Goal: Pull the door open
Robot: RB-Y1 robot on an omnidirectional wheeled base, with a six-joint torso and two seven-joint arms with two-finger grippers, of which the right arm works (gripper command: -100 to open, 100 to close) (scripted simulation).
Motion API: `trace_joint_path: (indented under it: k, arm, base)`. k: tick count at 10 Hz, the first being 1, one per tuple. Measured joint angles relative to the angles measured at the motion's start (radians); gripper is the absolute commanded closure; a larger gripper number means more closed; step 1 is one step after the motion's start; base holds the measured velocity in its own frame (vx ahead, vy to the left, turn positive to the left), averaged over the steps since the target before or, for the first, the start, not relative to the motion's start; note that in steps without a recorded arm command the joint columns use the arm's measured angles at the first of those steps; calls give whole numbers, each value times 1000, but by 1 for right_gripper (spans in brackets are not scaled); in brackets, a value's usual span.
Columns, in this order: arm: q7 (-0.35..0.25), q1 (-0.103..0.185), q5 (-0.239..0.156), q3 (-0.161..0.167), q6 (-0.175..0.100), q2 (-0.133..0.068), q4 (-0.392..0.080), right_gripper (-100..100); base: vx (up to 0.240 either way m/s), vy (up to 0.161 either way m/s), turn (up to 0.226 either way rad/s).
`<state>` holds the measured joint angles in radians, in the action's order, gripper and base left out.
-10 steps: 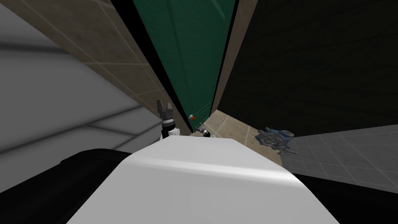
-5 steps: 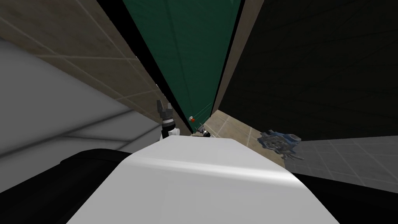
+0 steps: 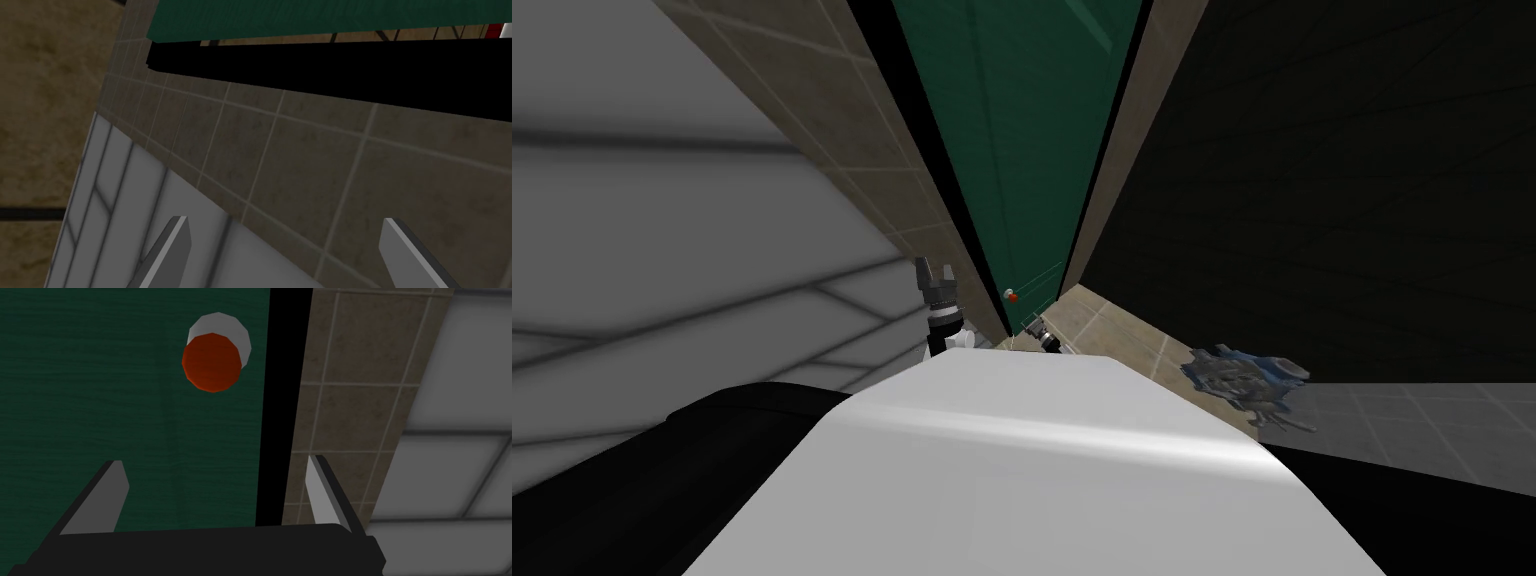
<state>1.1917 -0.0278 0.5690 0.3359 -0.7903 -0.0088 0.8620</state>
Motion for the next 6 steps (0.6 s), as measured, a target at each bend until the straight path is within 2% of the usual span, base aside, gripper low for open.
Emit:
trace_joint_path:
  k: [2, 3, 4, 6]
  arm:
    - [3, 0, 1, -37, -10, -13, -8, -100]
    - [10, 16, -1, -62, -19, -11, -36, -100]
    - [4, 12, 4, -86, -13, -23, -17, -100]
    - [-2, 16, 9, -132, -1, -30, -11, -100]
  base:
    - [-94, -25, 166]
    - [-123, -16, 294]
    - [-117, -20, 260]
    - [-98, -21, 196]
